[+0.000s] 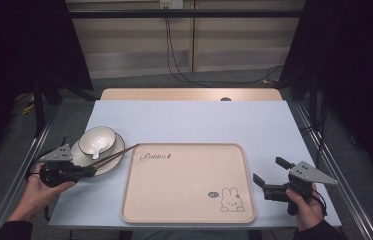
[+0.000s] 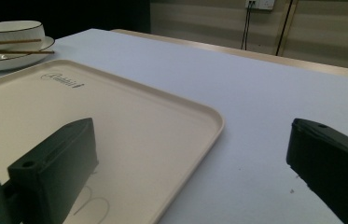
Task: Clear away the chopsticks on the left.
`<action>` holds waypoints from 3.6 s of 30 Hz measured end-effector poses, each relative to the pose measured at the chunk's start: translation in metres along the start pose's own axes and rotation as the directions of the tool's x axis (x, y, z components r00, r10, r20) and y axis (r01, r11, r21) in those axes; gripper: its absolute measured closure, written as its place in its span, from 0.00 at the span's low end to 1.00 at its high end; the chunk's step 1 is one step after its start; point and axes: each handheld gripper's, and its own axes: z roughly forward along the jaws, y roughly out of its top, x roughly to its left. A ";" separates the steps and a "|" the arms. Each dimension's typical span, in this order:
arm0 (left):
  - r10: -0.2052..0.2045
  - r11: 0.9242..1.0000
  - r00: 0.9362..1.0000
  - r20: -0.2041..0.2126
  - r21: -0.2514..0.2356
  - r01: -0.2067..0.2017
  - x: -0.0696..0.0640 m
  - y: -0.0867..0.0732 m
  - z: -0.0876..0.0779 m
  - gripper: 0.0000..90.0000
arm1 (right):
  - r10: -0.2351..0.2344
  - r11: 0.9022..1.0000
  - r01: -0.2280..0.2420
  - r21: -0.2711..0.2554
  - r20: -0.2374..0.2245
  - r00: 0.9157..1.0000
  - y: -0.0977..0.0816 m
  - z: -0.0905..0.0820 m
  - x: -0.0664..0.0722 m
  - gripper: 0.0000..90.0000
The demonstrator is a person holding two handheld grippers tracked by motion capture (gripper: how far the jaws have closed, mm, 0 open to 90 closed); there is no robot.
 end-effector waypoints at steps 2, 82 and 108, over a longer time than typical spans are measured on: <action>-0.015 1.000 1.000 0.012 -0.013 0.015 -0.004 0.000 -0.002 0.94 | -0.002 1.000 0.002 0.001 0.001 1.000 0.000 0.000 0.000 0.02; -0.529 0.844 0.807 -0.263 -0.060 0.533 -0.120 0.042 0.095 0.94 | -0.011 1.000 0.011 0.001 -0.023 1.000 0.001 0.003 0.002 0.02; -0.535 0.837 0.797 -0.279 -0.049 0.545 -0.118 0.042 0.107 0.86 | -0.019 1.000 0.019 0.002 -0.034 0.999 0.001 0.003 0.003 0.02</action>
